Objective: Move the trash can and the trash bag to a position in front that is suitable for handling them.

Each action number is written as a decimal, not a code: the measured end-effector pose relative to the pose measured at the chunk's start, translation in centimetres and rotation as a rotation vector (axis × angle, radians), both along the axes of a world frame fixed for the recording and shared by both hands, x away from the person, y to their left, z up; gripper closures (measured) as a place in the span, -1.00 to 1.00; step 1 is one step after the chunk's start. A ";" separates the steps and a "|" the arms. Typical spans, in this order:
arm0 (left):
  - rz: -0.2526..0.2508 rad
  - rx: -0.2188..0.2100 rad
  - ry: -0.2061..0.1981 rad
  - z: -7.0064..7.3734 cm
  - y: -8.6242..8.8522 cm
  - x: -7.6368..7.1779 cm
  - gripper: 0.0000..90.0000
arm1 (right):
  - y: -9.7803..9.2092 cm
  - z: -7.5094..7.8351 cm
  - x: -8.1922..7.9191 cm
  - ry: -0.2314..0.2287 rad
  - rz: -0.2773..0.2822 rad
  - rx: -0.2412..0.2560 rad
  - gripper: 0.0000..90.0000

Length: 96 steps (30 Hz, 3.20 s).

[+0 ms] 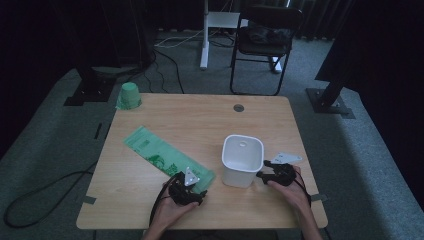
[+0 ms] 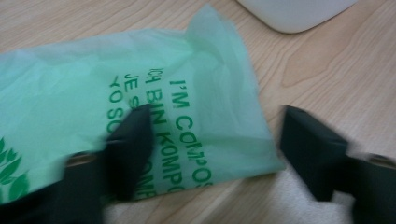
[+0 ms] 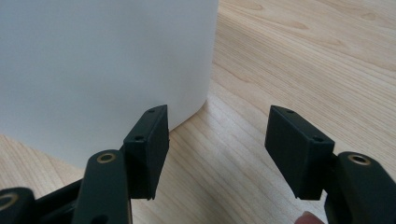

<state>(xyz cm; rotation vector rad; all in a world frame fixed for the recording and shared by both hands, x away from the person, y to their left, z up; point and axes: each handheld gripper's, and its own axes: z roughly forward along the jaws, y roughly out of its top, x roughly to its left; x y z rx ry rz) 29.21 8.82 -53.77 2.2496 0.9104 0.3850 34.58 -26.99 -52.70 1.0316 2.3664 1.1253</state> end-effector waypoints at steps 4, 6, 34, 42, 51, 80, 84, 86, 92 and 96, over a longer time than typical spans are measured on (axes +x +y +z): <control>0.015 0.014 -0.010 0.2 0.5 0.0 0.10 | 0.1 0.0 0.0 -0.003 0.005 0.001 -0.13; 0.014 0.023 -0.013 0.2 0.6 -0.1 0.17 | 0.1 0.0 0.1 -0.003 0.005 0.002 -0.13; 0.071 0.079 0.060 1.0 10.0 -3.1 0.23 | 1.8 -0.1 0.9 0.006 0.035 0.015 -0.13; 0.193 0.068 0.059 1.4 13.8 -3.6 0.16 | 1.9 -0.1 1.0 0.007 0.038 0.015 -0.13; 0.209 -0.040 0.022 3.0 15.2 -3.7 -0.07 | 1.9 -0.1 1.0 0.006 0.040 0.013 -0.13; 0.388 0.057 -0.022 1.4 9.8 8.5 -0.16 | 2.5 -0.1 1.5 0.010 0.043 0.031 -0.14; 0.402 0.054 -0.010 1.0 10.2 8.8 -0.10 | 2.5 -0.2 1.5 0.010 0.043 0.034 -0.14; 0.398 0.049 -0.002 0.9 10.4 8.8 -0.06 | 2.5 -0.2 1.6 0.011 0.043 0.035 -0.14; 0.365 0.037 0.014 0.6 10.7 8.9 0.18 | 2.8 -0.3 1.8 0.017 0.047 0.044 -0.14; 0.346 0.026 0.015 0.6 10.8 8.7 0.31 | 3.1 -0.4 1.9 0.020 0.052 0.047 -0.14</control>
